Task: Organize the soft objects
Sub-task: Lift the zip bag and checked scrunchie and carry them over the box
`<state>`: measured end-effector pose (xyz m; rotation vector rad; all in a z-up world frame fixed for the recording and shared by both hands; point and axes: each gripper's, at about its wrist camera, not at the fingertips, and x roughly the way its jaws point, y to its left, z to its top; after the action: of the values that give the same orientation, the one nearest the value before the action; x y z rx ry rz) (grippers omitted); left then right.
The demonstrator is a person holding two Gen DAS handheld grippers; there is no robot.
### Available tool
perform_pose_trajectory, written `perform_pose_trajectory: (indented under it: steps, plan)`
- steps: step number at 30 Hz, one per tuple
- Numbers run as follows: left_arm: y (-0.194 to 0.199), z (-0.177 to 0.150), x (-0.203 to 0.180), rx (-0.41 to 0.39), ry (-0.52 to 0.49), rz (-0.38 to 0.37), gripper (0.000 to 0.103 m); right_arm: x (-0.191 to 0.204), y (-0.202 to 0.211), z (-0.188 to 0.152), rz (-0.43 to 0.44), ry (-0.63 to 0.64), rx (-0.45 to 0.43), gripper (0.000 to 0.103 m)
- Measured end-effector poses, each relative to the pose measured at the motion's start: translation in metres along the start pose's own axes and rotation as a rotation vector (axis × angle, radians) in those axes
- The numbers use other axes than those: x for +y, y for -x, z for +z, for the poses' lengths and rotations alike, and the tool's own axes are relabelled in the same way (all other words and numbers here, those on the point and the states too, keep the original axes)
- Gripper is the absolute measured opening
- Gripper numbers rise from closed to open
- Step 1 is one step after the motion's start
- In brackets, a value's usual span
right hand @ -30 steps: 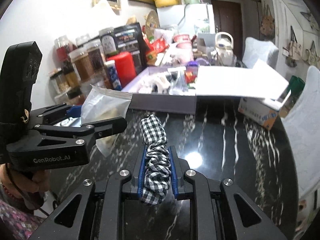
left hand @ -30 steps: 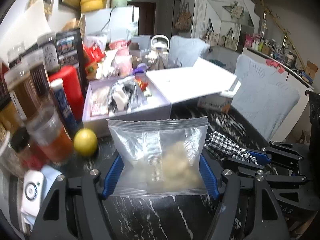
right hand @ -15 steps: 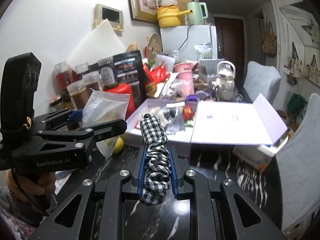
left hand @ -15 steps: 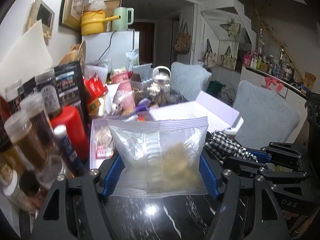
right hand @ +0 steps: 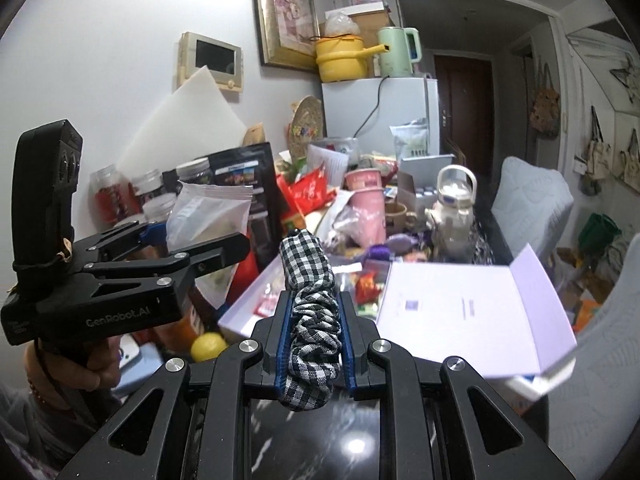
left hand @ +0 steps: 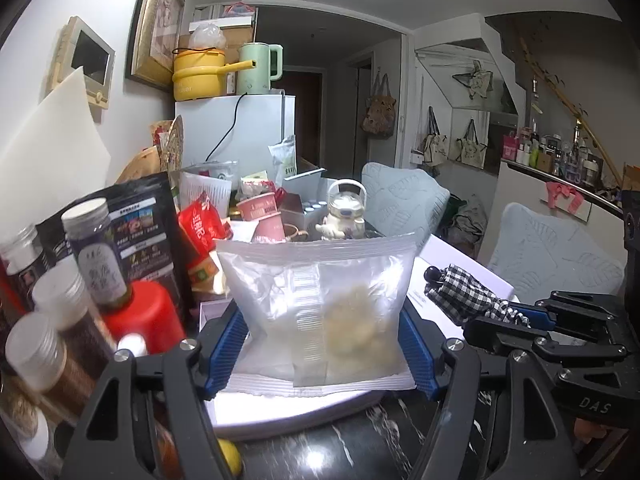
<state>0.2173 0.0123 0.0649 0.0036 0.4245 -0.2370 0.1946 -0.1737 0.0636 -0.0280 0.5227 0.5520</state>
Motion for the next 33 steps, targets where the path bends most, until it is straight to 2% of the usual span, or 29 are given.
perform_pose_trajectory:
  steps: [7,17,27,33]
  plan:
    - [-0.03,0.019,0.012,-0.017,0.004,0.014,0.071,-0.012,-0.027,0.026,-0.002,0.014,-0.022,0.021]
    - [-0.078,0.035,0.03,0.005,-0.006,0.06,0.071,-0.032,-0.078,0.058,-0.001,0.012,-0.045,0.021]
    - [-0.127,0.027,0.056,0.065,0.032,0.119,0.071,-0.045,-0.138,0.067,0.03,-0.022,0.013,0.021]
    - [-0.153,0.014,0.062,0.142,0.022,0.135,0.071,-0.052,-0.162,0.06,0.037,-0.048,0.053,0.021]
